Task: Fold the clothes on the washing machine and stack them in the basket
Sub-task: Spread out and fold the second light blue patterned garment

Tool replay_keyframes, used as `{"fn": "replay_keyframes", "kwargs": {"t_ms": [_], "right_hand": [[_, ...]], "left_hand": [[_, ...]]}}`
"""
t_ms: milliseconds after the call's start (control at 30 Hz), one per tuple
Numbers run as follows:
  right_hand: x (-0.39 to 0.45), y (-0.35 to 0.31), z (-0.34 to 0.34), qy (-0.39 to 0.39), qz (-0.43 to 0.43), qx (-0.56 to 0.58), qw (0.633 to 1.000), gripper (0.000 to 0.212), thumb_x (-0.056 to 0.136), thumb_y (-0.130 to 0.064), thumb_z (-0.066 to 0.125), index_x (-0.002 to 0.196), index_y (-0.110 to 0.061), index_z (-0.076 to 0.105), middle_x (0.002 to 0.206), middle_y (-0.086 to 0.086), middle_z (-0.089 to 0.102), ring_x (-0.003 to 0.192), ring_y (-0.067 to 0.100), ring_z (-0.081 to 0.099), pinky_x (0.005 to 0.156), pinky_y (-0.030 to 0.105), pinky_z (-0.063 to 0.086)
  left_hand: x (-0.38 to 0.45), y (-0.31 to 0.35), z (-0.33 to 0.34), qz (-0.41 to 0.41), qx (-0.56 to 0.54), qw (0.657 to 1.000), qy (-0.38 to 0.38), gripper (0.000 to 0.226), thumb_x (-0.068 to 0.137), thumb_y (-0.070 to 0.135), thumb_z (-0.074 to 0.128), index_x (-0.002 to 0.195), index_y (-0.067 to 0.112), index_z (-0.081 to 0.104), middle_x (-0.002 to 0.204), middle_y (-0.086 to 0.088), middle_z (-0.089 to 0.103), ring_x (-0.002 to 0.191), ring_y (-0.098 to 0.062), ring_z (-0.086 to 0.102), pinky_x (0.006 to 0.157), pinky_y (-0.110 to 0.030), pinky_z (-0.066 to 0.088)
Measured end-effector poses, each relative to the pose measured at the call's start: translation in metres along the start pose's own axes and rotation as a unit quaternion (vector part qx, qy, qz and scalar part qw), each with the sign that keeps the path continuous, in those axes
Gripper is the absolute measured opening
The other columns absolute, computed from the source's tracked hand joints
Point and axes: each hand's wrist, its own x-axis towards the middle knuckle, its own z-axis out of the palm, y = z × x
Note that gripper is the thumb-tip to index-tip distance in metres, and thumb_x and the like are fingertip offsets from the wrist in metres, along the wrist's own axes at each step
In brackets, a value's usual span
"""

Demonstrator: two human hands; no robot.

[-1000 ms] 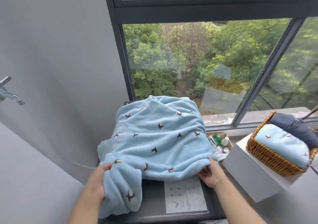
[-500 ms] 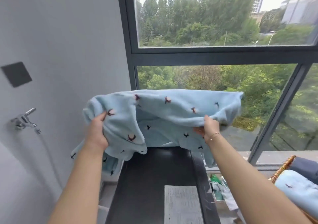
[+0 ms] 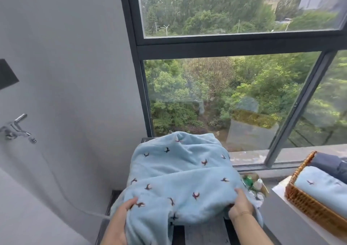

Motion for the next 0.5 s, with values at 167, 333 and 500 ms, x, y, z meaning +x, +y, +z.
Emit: {"fn": "replay_keyframes", "kwargs": {"t_ms": [167, 333, 500], "right_hand": [[-0.035, -0.04, 0.015, -0.072, 0.006, -0.096, 0.993, 0.014, 0.08, -0.01, 0.065, 0.07, -0.009, 0.055, 0.059, 0.005, 0.061, 0.06, 0.024, 0.057, 0.065, 0.032, 0.046], [-0.071, -0.08, 0.015, -0.139, -0.07, 0.045, 0.987, 0.005, 0.08, -0.014, 0.06, 0.077, -0.01, 0.06, 0.075, 0.004, 0.067, 0.068, 0.021, 0.064, 0.065, 0.028, 0.053], [-0.051, -0.03, -0.061, -0.113, -0.047, 0.084, 0.989, 0.031, 0.082, -0.004, 0.047, 0.102, -0.016, 0.067, 0.09, 0.001, 0.074, 0.079, 0.021, 0.071, 0.077, 0.037, 0.058]], "left_hand": [[-0.001, 0.017, -0.009, 0.092, -0.069, 0.993, -0.008, 0.02, 0.078, 0.025, 0.058, 0.087, 0.011, 0.07, 0.069, -0.012, 0.07, 0.062, -0.024, 0.068, 0.055, -0.029, 0.056], [-0.027, 0.029, -0.028, 0.157, -0.053, 0.98, -0.111, 0.031, 0.08, 0.029, 0.054, 0.069, 0.013, 0.078, 0.076, -0.009, 0.073, 0.068, -0.022, 0.072, 0.058, -0.031, 0.059], [-0.029, -0.004, -0.076, 0.07, -0.025, 0.991, -0.115, 0.077, 0.045, 0.023, 0.08, 0.118, 0.003, 0.065, 0.104, -0.022, 0.07, 0.087, -0.037, 0.07, 0.066, -0.047, 0.059]]}}
